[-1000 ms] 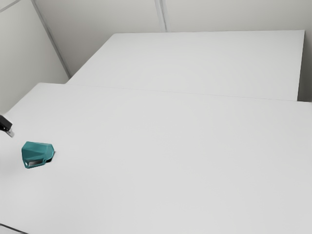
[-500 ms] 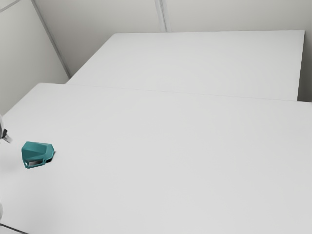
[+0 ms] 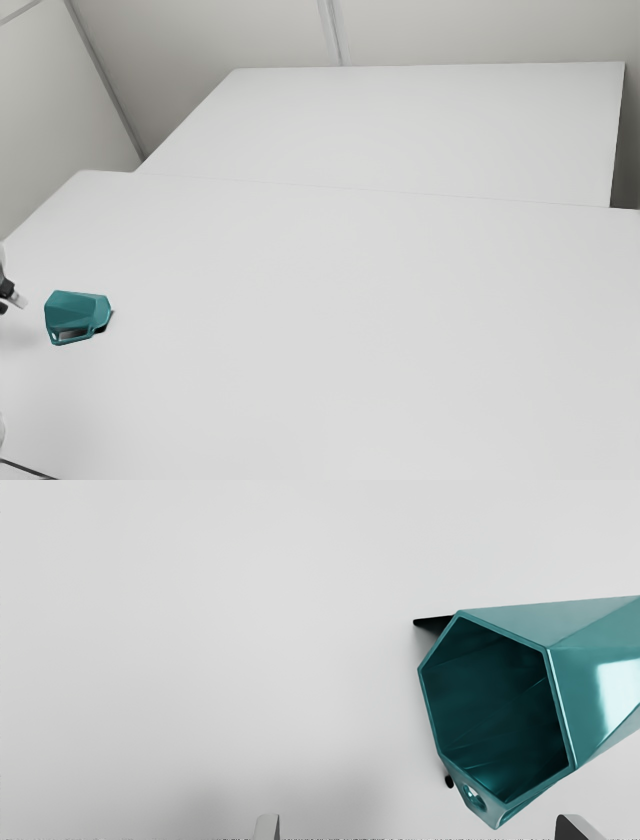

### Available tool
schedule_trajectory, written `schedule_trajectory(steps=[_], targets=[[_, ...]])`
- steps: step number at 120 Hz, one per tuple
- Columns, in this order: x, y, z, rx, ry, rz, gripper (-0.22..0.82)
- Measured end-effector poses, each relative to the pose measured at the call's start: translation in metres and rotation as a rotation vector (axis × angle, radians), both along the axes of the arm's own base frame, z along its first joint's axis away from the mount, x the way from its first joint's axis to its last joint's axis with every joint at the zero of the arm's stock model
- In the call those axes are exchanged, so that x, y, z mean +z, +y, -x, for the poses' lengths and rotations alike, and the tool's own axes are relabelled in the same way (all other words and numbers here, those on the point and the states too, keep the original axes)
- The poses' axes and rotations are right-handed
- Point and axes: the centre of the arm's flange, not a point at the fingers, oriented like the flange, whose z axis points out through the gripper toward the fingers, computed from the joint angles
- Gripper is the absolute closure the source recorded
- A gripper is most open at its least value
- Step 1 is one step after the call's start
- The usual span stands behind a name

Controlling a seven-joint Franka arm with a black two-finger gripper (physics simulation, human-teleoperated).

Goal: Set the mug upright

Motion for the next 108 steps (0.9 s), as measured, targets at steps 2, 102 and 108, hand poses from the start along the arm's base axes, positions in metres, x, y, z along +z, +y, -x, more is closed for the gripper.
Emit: schedule_trajectory(steps=[2,102,108], targets=[[-0.001,0.001,0.0,-0.001,-0.001,0.0,0.0],[-0.03,0.003,0.005,-0.004,-0.179,0.148,0.0],[-0.031,0.002,0.005,-0.006,-0.189,0.158,0.0]])
